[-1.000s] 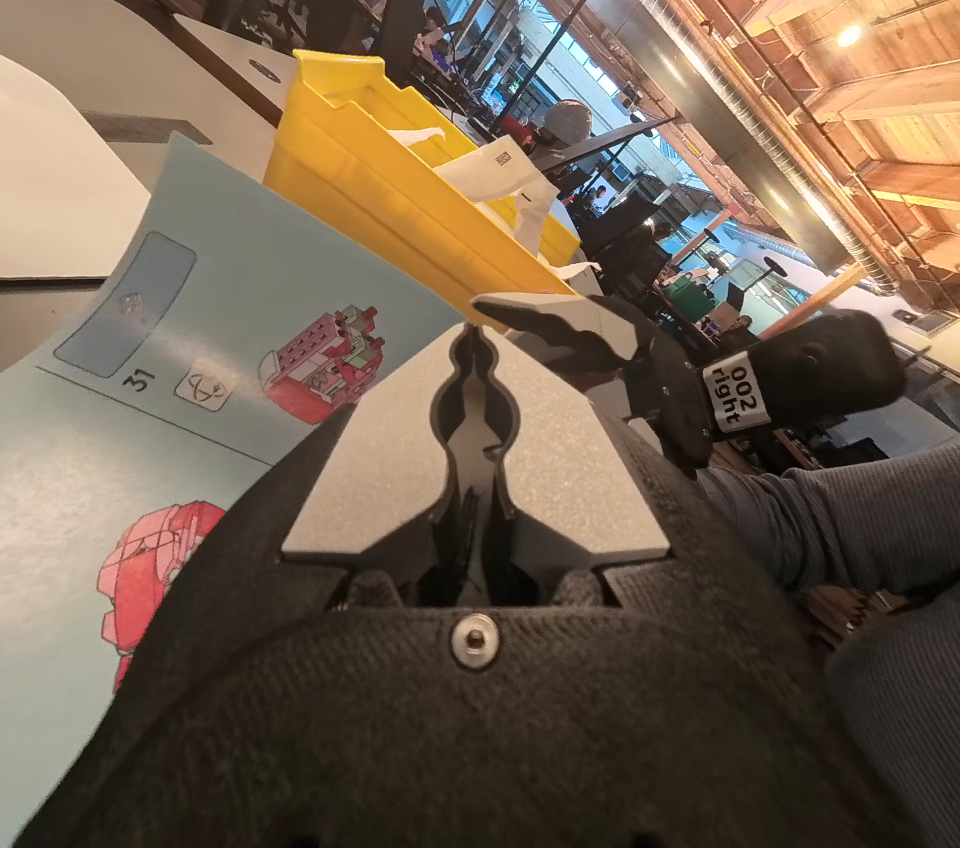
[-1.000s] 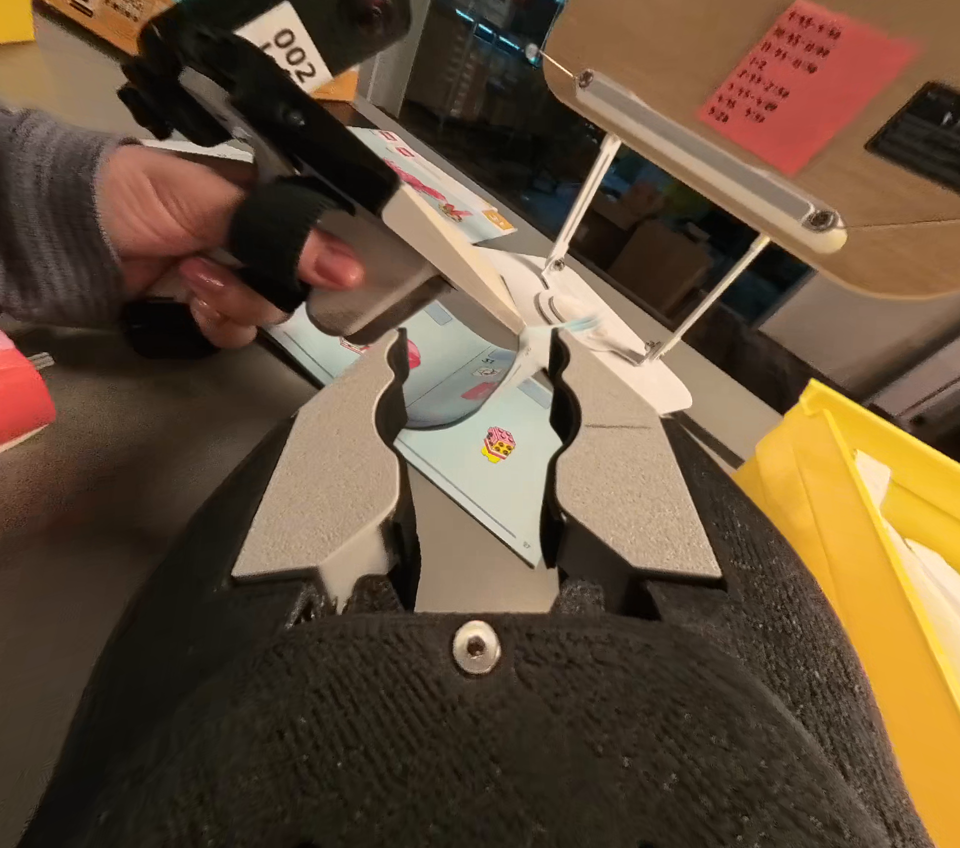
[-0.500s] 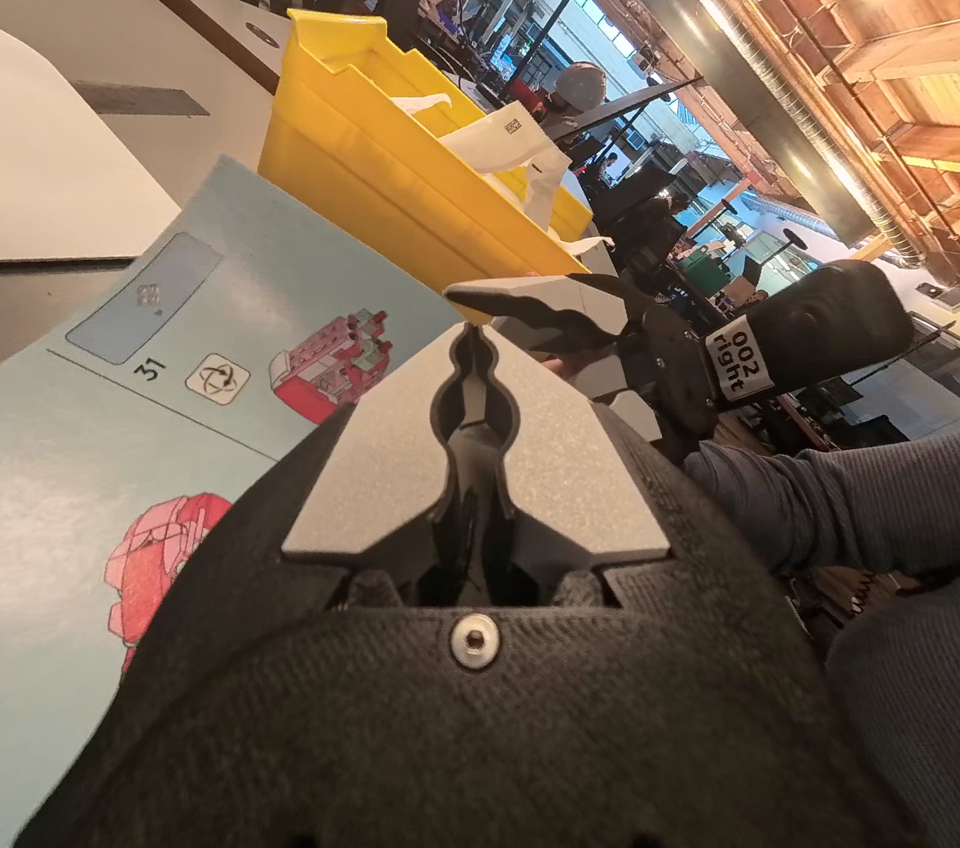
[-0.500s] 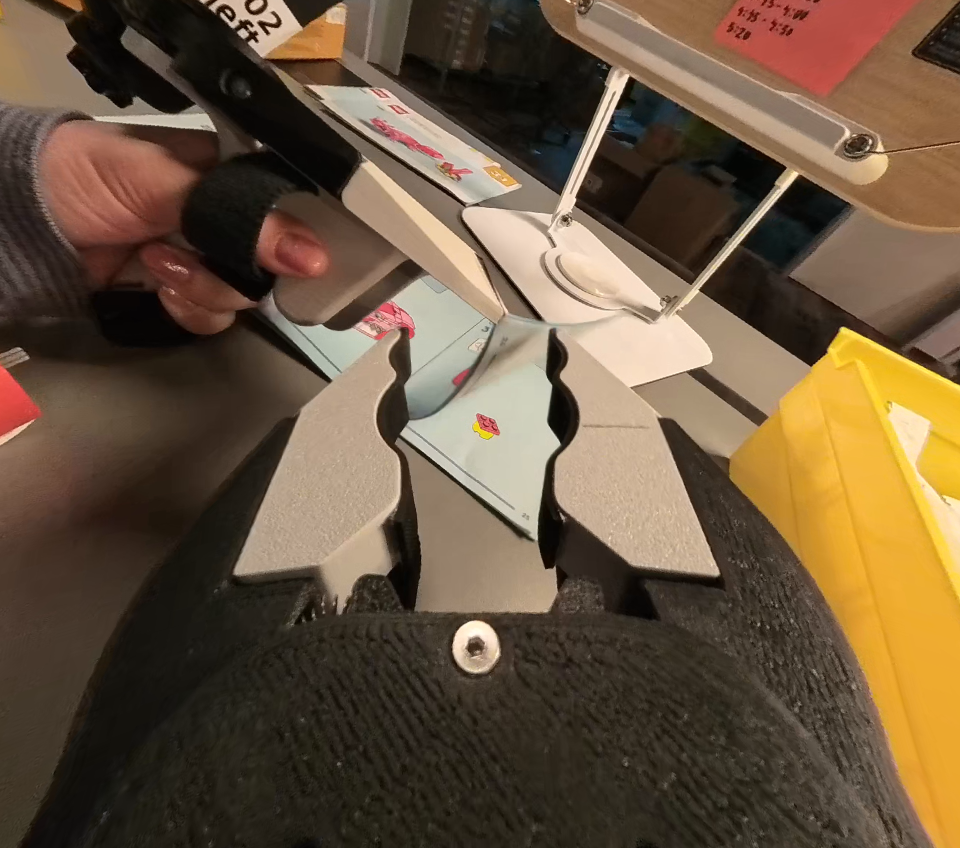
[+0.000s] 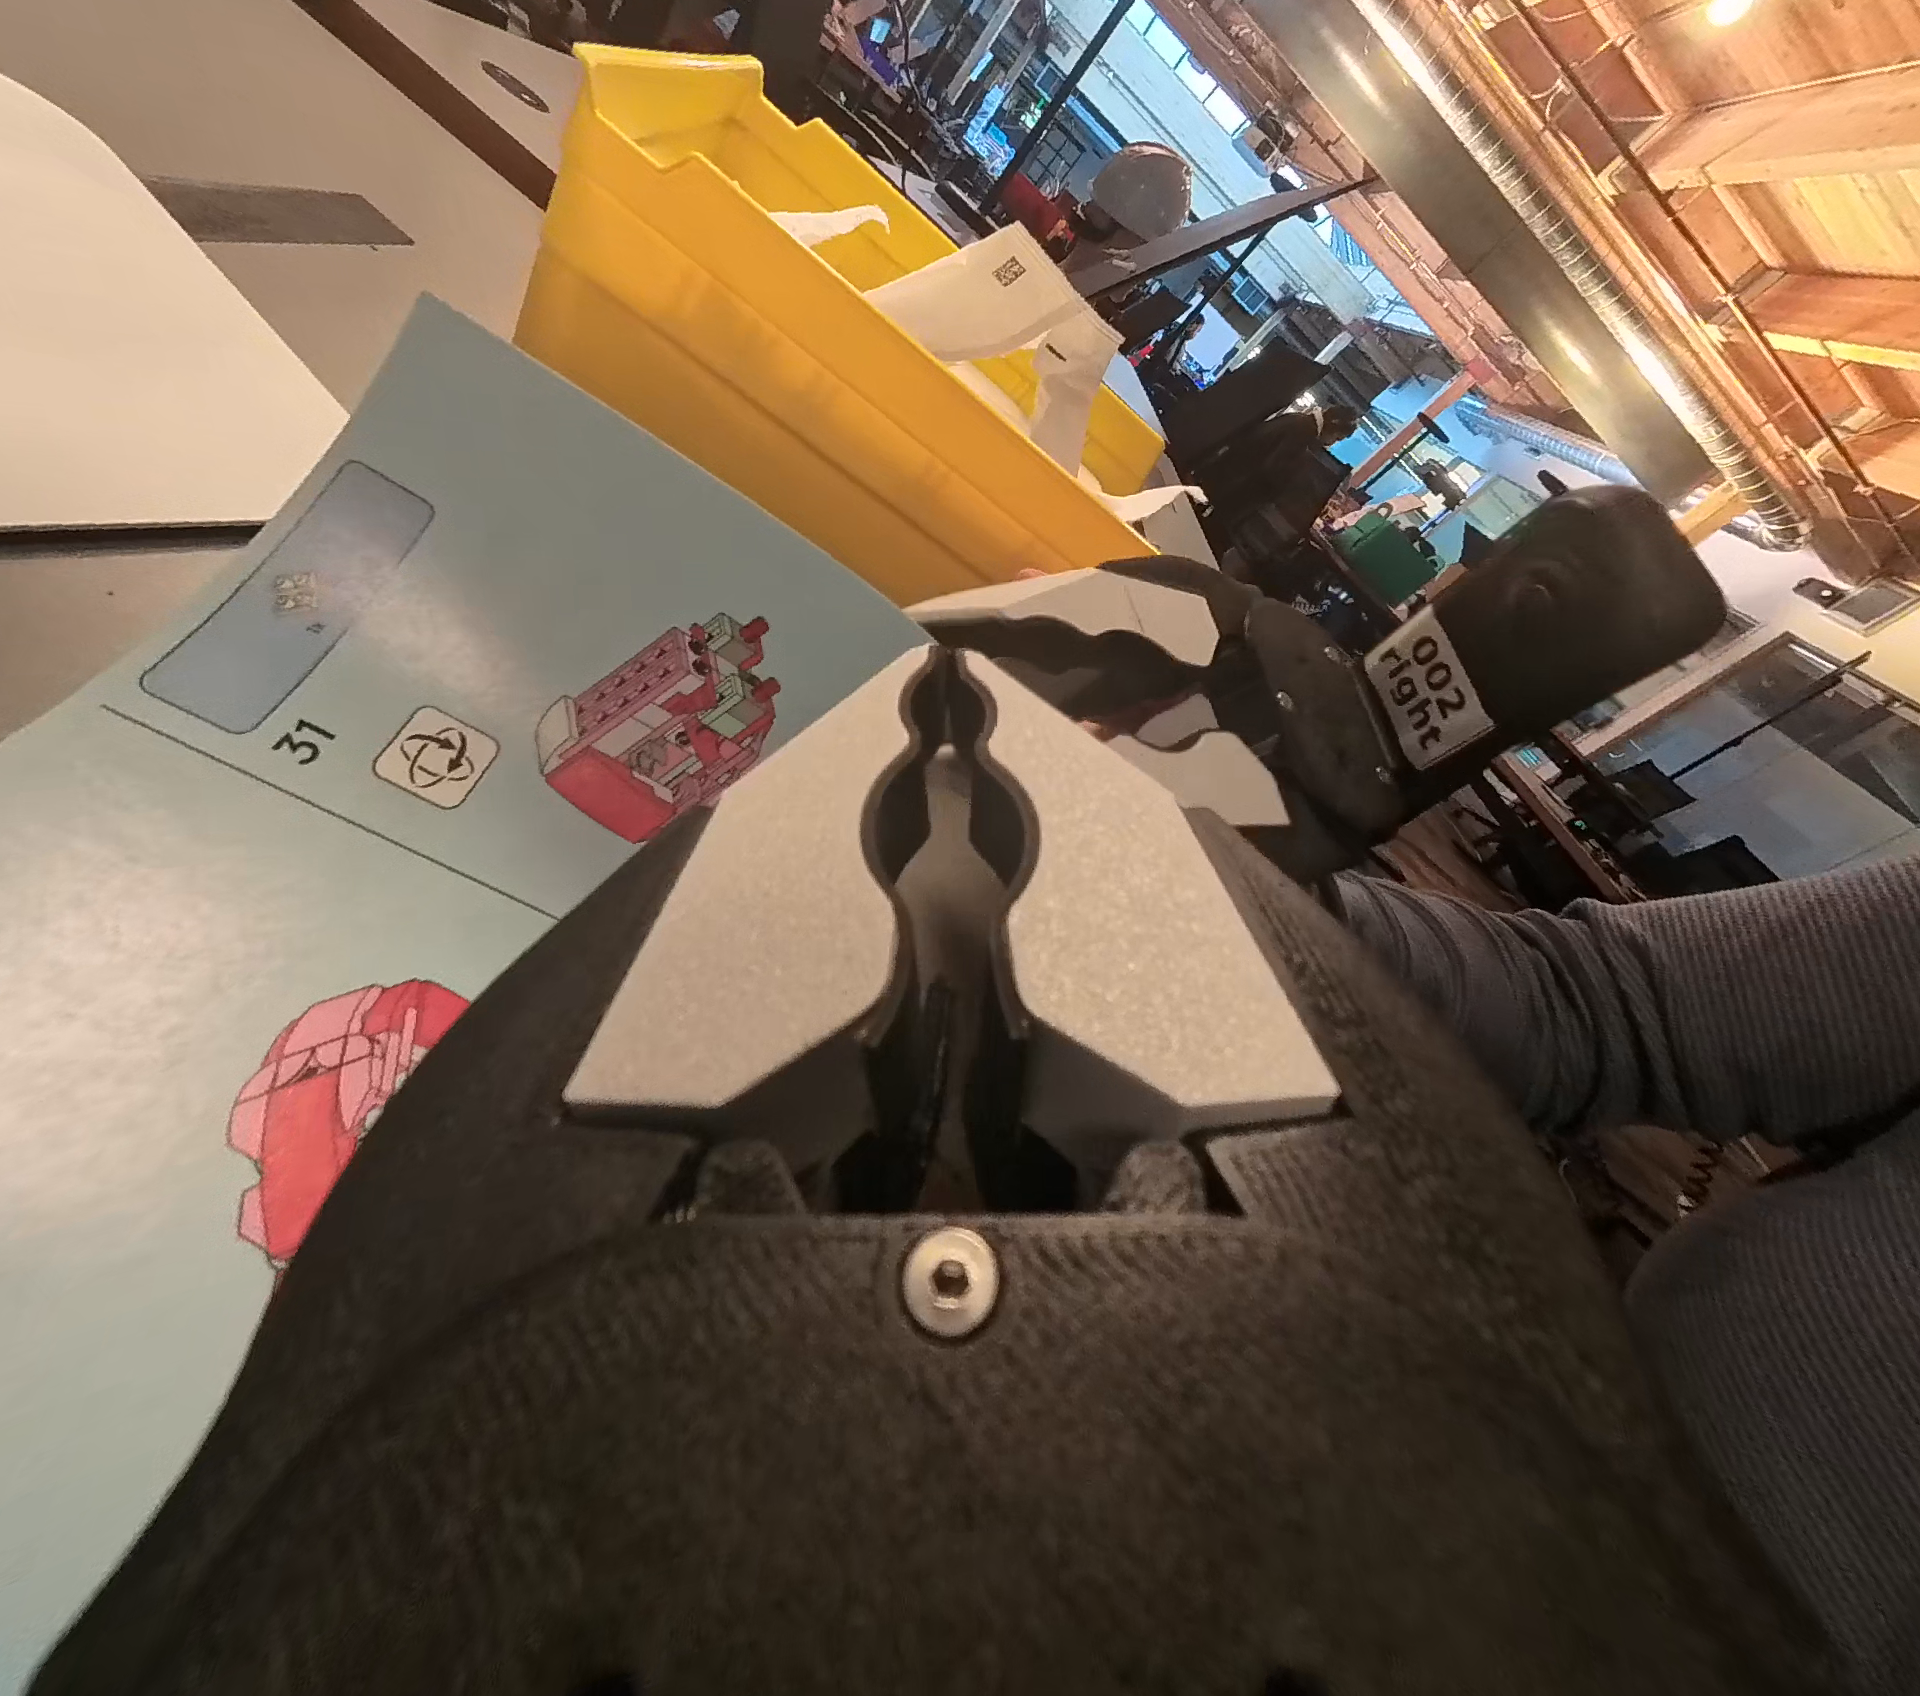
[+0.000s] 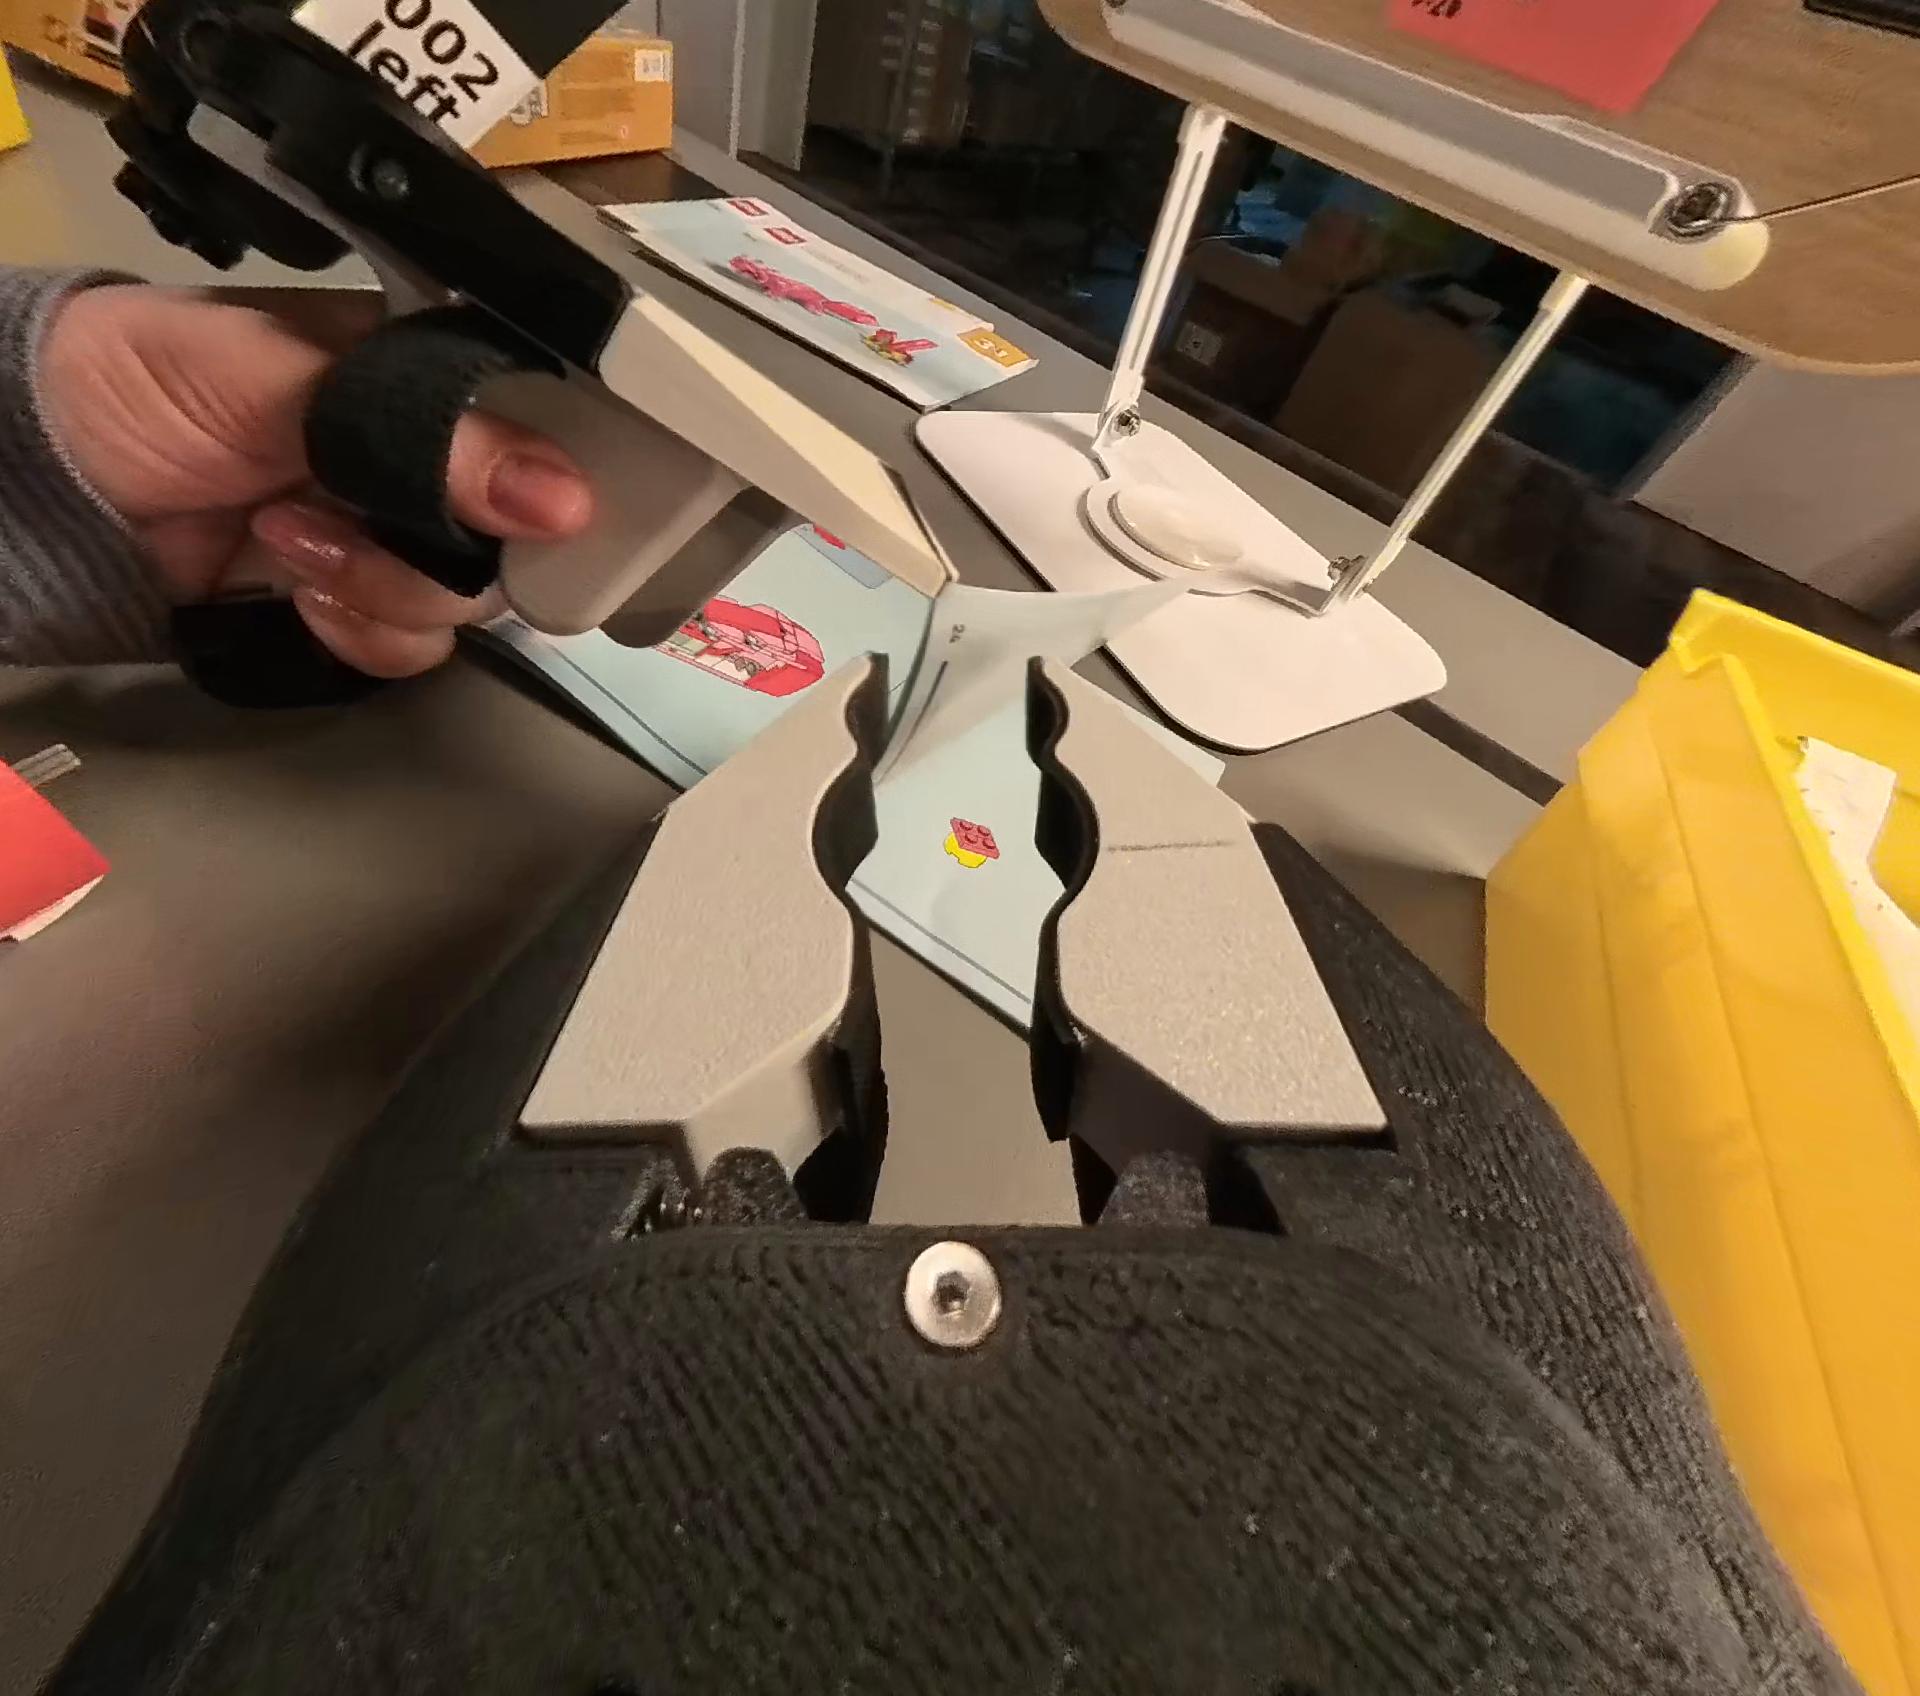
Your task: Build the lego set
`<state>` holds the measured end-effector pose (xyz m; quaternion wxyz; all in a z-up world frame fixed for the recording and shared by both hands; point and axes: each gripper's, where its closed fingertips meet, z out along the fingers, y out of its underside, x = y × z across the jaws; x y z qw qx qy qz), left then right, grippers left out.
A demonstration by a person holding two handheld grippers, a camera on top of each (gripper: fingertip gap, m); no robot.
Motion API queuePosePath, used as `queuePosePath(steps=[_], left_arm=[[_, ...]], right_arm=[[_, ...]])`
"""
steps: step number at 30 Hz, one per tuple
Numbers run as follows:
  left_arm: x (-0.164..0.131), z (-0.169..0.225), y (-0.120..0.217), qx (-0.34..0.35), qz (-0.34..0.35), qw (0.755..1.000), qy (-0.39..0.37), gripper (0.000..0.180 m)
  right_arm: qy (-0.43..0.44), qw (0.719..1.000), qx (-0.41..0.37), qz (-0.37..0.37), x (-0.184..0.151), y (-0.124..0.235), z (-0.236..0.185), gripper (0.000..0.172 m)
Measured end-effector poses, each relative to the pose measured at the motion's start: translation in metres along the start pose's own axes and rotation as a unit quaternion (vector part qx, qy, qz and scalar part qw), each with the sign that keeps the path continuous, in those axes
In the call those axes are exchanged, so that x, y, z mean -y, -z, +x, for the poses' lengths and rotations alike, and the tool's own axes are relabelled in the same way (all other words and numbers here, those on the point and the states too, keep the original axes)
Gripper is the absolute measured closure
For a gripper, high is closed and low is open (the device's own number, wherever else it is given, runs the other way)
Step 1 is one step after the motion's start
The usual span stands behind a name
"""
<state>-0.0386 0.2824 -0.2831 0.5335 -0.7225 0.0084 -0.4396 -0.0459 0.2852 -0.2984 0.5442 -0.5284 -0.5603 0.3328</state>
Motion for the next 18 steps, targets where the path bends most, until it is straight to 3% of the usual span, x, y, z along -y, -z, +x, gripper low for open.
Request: queuePosePath(steps=[18], left_arm=[[-0.0012,-0.0027,0.0017,0.005,-0.005,1.0,-0.001,0.18]], right_arm=[[-0.001,1.0,-0.017,0.008,0.0003,0.003,0.0085,0.159]])
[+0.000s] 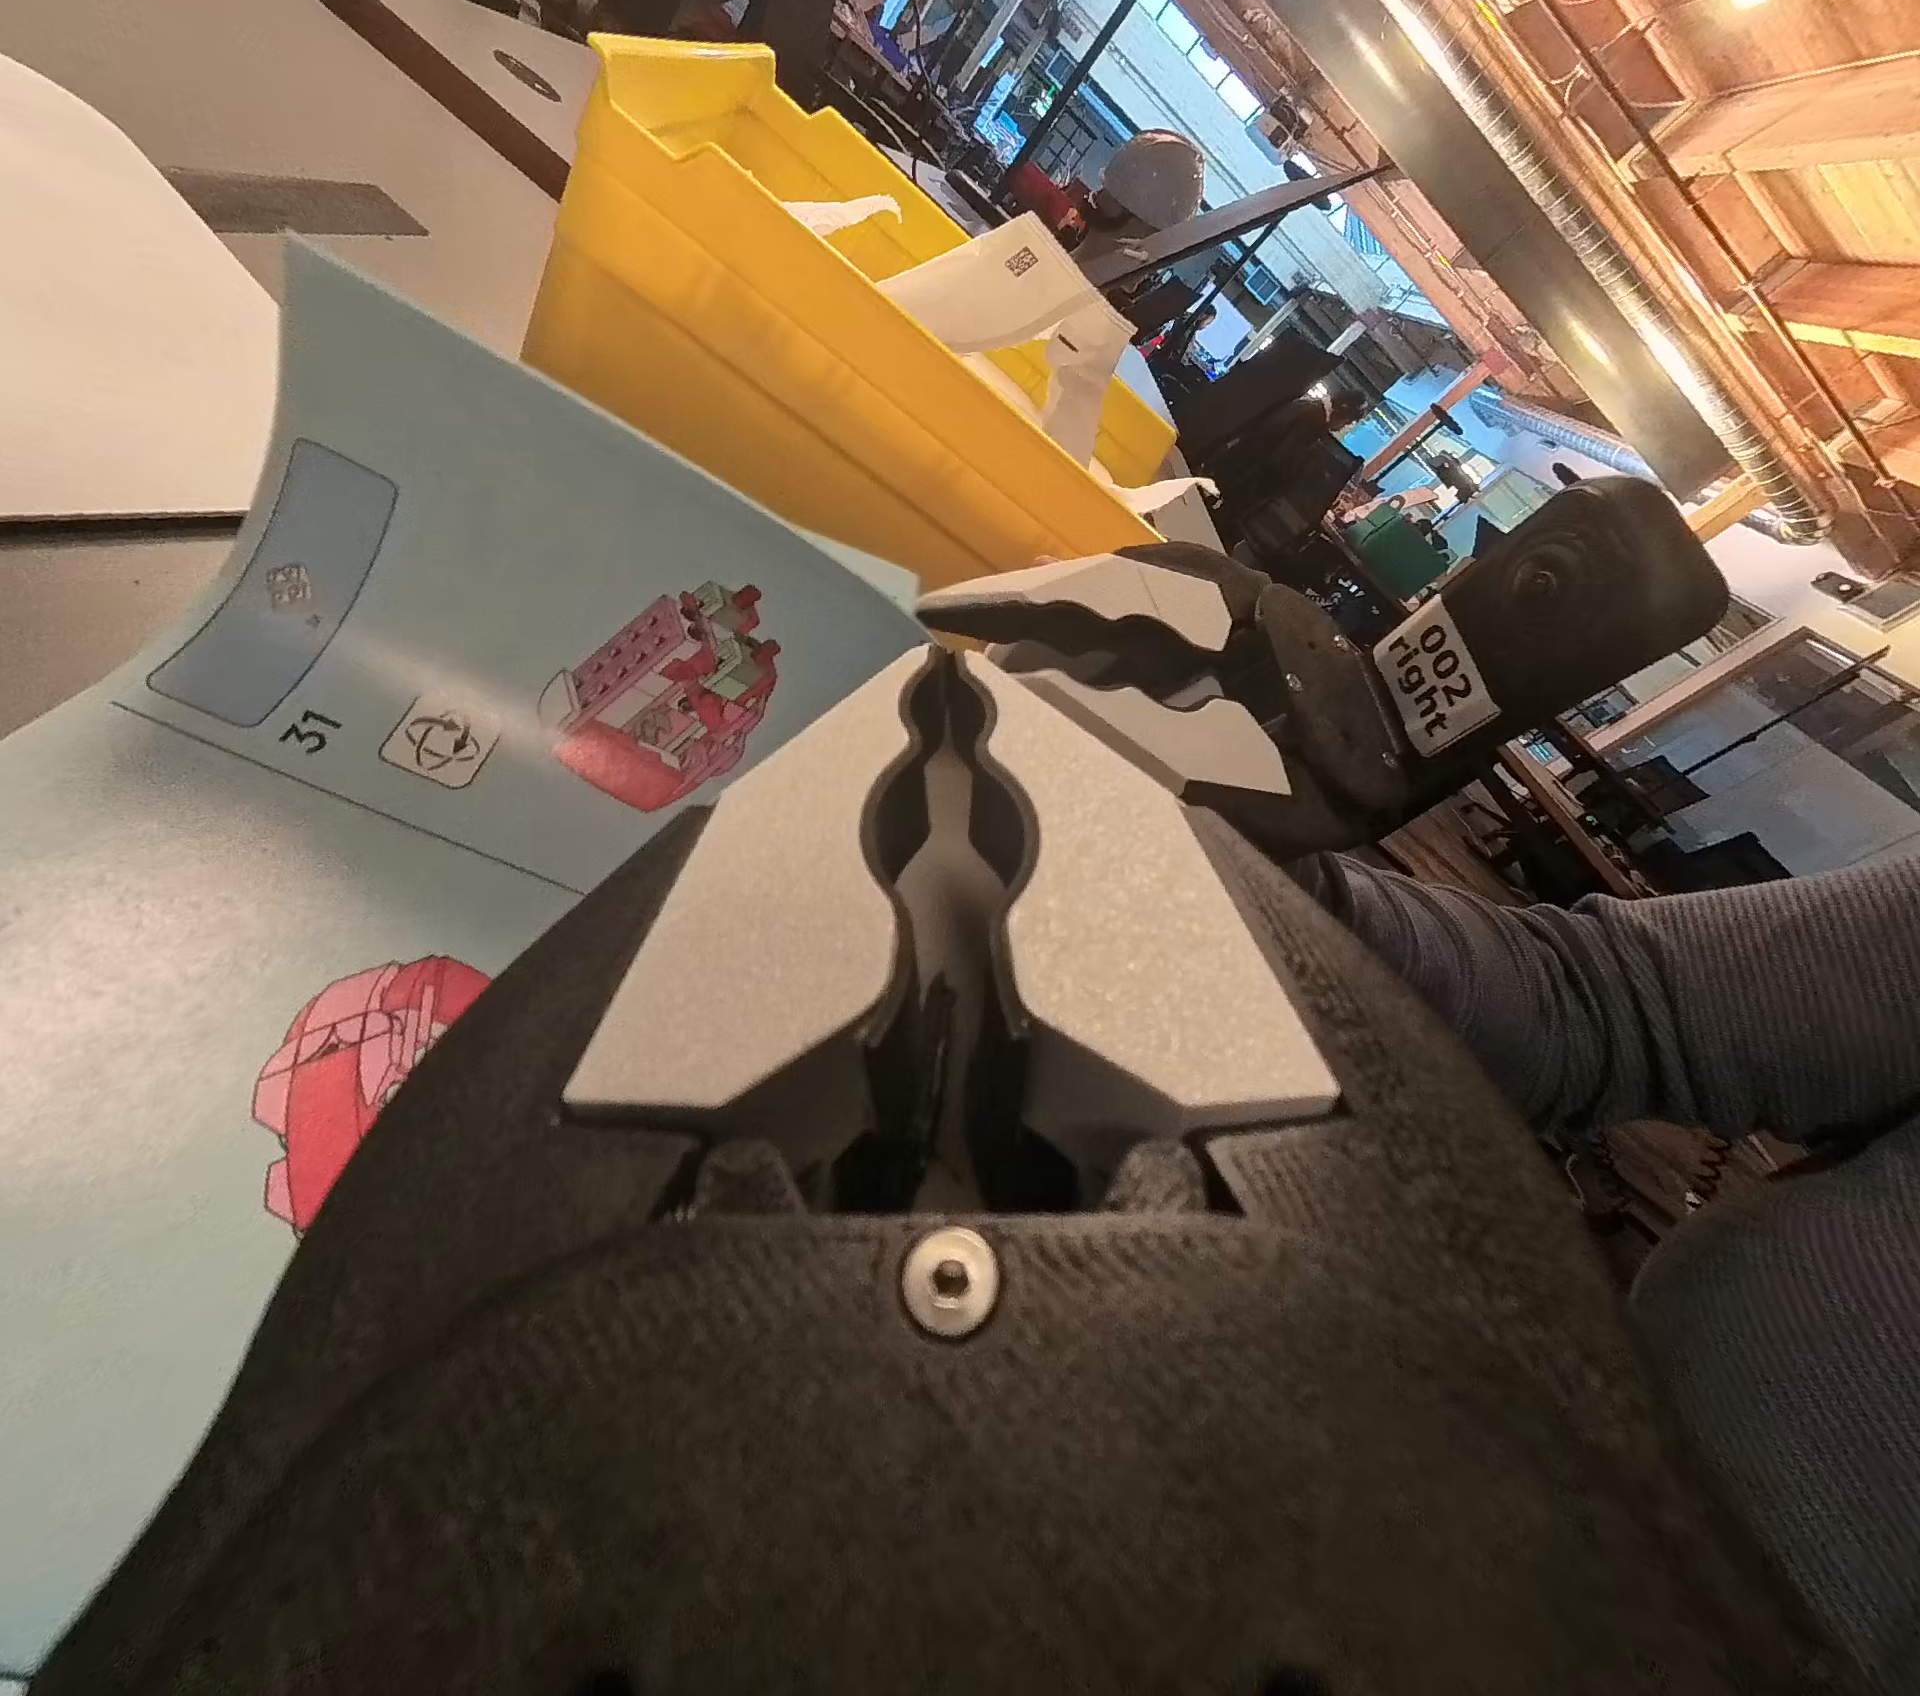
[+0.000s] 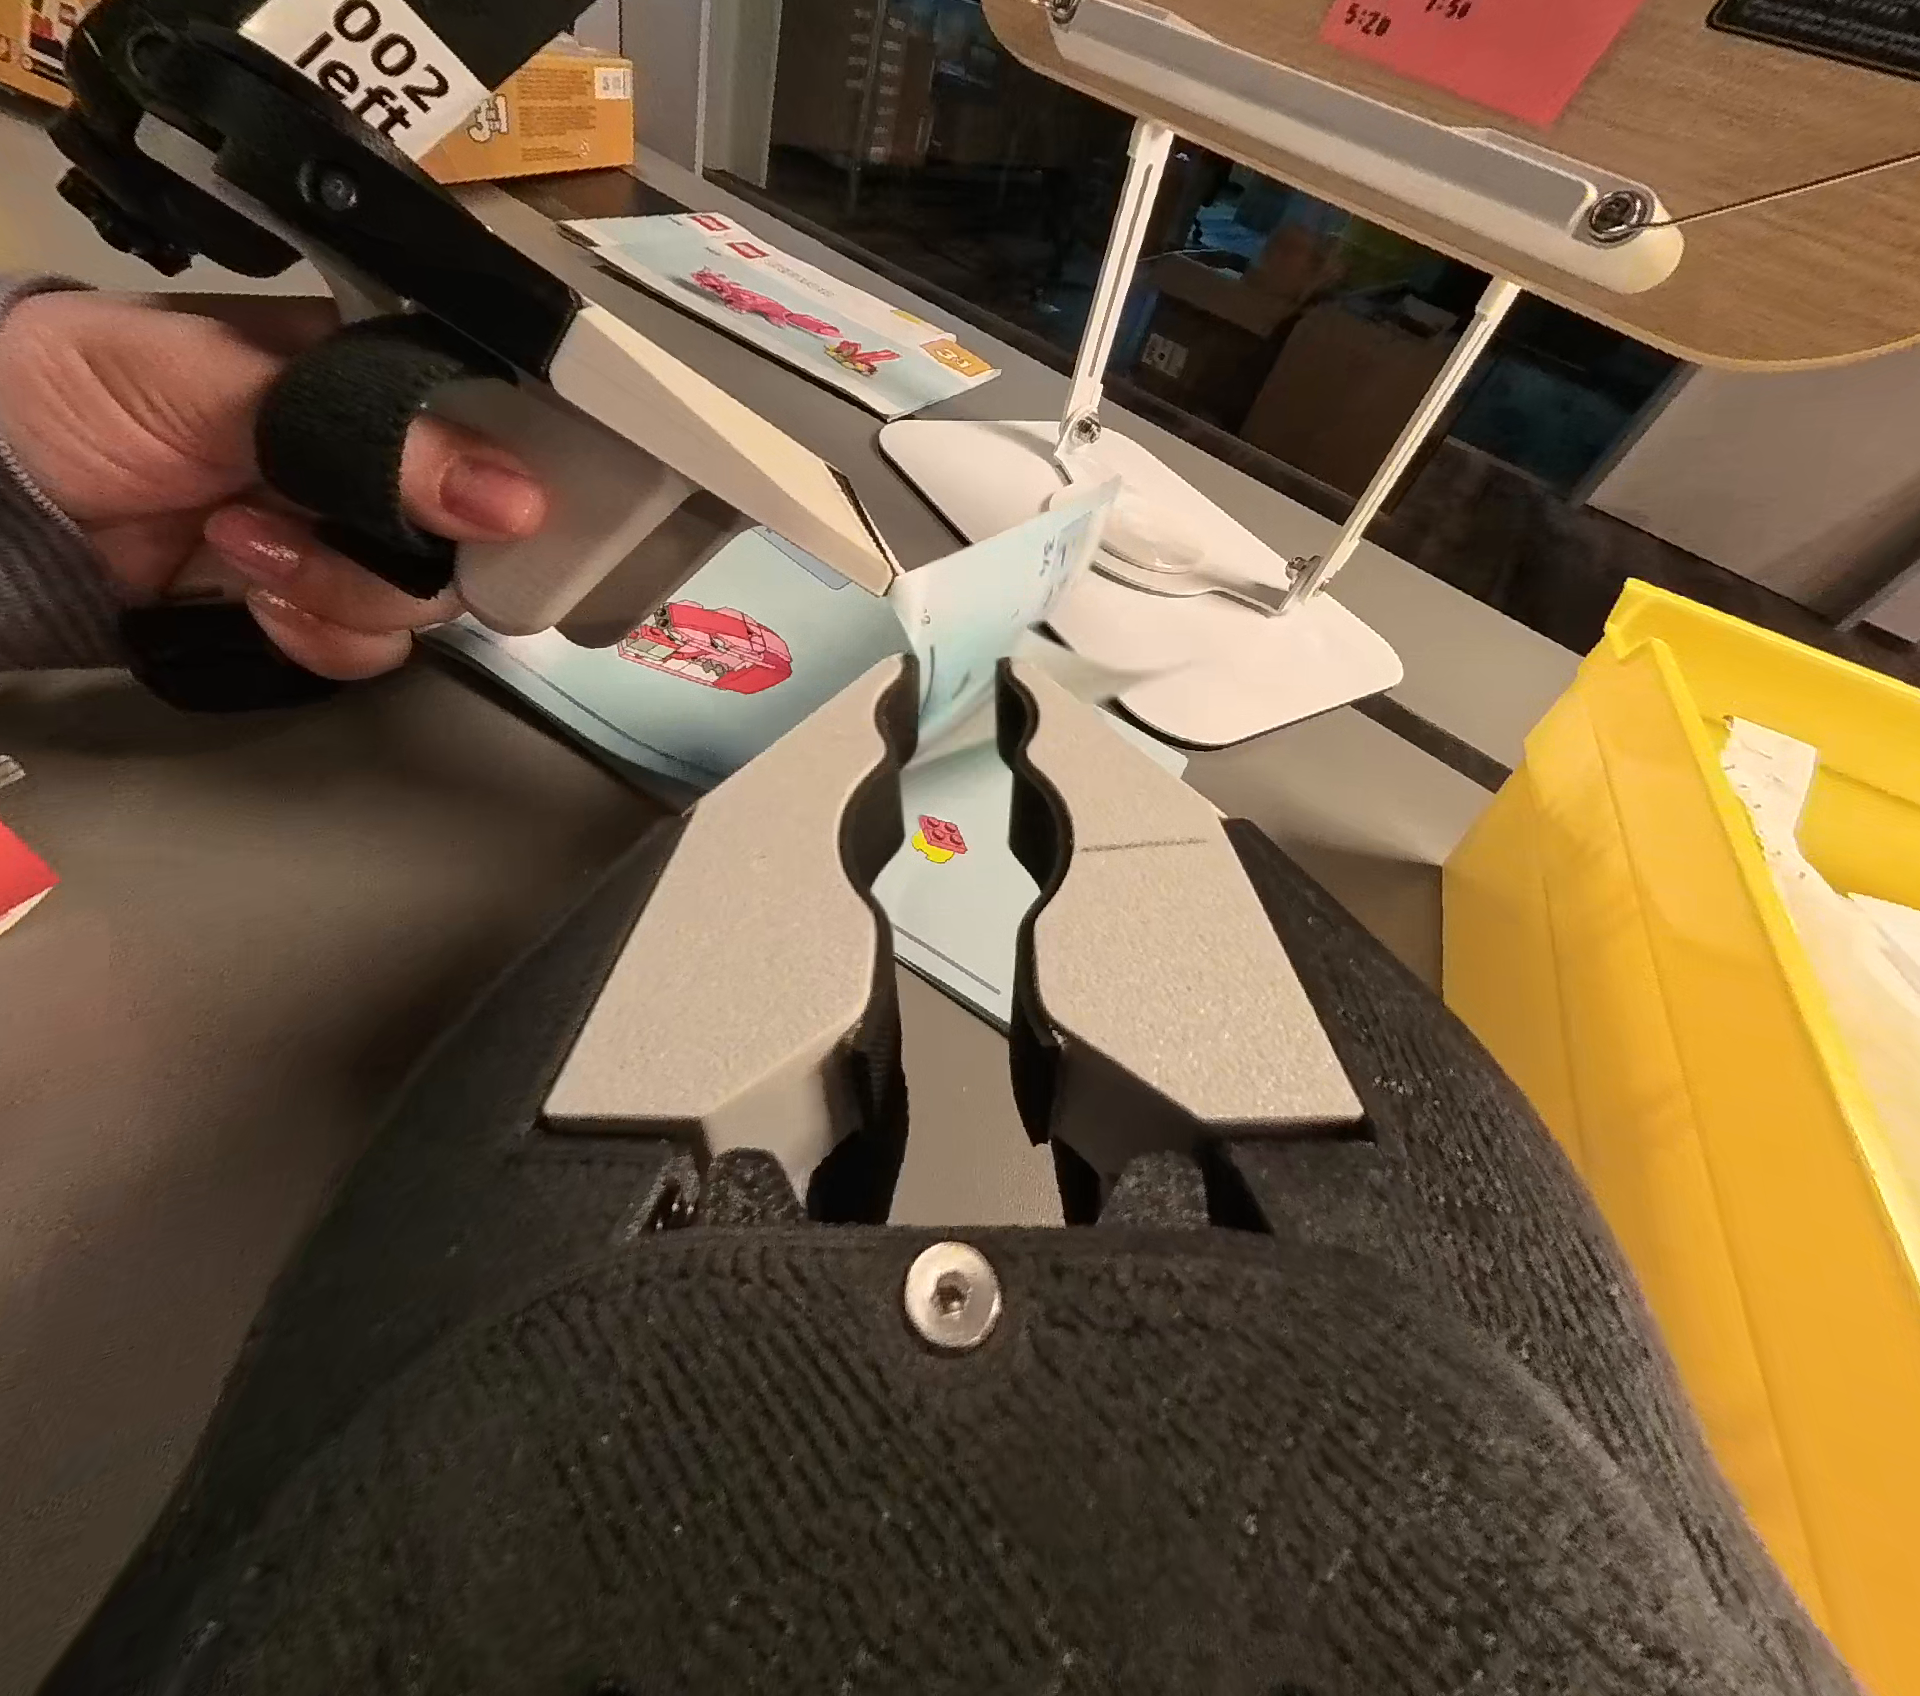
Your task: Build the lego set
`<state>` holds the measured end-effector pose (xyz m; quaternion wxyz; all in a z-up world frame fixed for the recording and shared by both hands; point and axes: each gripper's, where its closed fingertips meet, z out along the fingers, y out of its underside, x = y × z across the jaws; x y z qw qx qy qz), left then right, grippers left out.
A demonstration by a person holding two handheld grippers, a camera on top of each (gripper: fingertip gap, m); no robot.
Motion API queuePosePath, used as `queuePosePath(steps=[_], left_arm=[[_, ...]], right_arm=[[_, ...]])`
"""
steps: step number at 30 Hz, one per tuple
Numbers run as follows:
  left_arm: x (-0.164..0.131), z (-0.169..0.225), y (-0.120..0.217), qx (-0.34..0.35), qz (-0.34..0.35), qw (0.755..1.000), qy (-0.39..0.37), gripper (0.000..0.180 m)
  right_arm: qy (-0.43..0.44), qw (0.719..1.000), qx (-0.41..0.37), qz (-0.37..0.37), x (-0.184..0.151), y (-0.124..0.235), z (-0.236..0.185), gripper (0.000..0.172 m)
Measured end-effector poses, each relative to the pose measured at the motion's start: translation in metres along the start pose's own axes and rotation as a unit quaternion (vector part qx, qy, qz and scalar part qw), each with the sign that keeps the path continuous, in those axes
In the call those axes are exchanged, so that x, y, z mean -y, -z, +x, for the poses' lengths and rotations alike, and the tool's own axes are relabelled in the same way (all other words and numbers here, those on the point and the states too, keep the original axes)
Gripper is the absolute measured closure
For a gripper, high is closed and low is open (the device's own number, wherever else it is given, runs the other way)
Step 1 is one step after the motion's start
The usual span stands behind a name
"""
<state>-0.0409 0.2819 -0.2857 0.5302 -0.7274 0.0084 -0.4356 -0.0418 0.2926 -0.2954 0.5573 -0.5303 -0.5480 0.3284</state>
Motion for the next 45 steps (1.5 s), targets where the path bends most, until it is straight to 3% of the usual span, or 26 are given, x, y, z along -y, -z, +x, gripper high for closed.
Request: queuePosePath(steps=[12,16,19,21,24,27,33,37,42,45], left_arm=[[0.001,0.002,0.001,-0.006,0.002,1.0,-0.001,0.18],[-0.006,-0.007,-0.002,0.049,-0.033,0.997,-0.042,0.18],[-0.022,-0.02,-0.01,0.13,-0.103,0.977,-0.133,0.18],[-0.034,-0.029,-0.016,0.175,-0.158,0.952,-0.194,0.152],[-0.048,-0.038,-0.025,0.204,-0.224,0.918,-0.257,0.141],[-0.055,-0.043,-0.032,0.205,-0.251,0.901,-0.287,0.137],[-0.064,-0.047,-0.041,0.186,-0.268,0.904,-0.275,0.134],[-0.064,-0.052,-0.04,0.196,-0.269,0.903,-0.272,0.147],[-0.06,-0.051,-0.039,0.183,-0.253,0.921,-0.233,0.167],[-0.058,-0.05,-0.039,0.174,-0.245,0.928,-0.221,0.166]], right_arm=[[-0.012,0.999,-0.028,-0.009,-0.003,0.001,0.012,0.16],[-0.031,0.998,-0.052,-0.003,-0.003,0.003,0.023,0.162],[-0.022,0.996,-0.082,0.023,0.005,0.01,0.034,0.163],[-0.008,0.993,-0.114,0.043,0.011,0.016,0.043,0.164],[-0.002,0.988,-0.139,0.067,0.018,0.024,0.052,0.165],[-0.004,0.986,-0.146,0.079,0.02,0.027,0.058,0.166],[-0.014,0.985,-0.152,0.08,0.018,0.028,0.062,0.168],[-0.015,0.985,-0.151,0.08,0.017,0.028,0.063,0.168],[-0.022,0.986,-0.147,0.074,0.015,0.026,0.063,0.168],[-0.024,0.986,-0.147,0.07,0.013,0.025,0.063,0.168]])
